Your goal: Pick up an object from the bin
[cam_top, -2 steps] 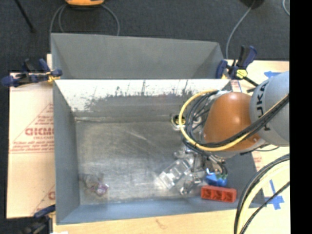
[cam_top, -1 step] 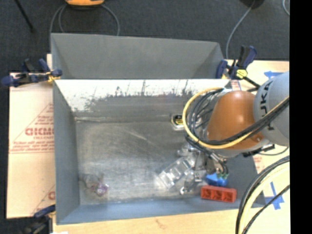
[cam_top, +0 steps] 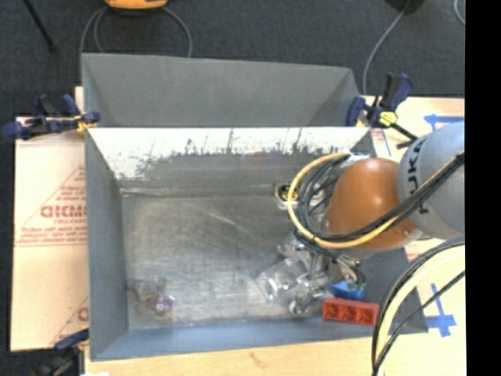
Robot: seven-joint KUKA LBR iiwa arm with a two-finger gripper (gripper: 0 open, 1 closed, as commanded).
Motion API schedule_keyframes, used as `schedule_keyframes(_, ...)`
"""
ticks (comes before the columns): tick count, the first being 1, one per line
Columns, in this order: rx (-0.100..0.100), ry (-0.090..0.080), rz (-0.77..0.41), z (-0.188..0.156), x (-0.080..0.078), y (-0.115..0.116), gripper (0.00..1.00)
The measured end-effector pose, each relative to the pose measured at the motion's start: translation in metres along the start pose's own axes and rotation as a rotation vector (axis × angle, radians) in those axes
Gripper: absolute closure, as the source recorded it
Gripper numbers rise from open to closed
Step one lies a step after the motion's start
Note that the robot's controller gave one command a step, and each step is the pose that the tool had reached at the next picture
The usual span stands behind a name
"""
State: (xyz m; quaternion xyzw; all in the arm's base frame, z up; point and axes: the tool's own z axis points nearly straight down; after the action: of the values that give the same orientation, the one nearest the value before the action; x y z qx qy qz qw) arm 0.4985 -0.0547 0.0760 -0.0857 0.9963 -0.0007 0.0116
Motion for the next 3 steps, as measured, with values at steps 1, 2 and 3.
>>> schedule_keyframes(1, 0.004, -0.003, -0.056, 0.0, 0.007, 0.008, 0.0)
schedule_keyframes(2, 0.003, -0.003, -0.055, -0.002, 0.007, 0.009, 1.0)
schedule_keyframes(3, -0.001, 0.018, -0.05, -0.051, 0.004, 0.007, 1.0)
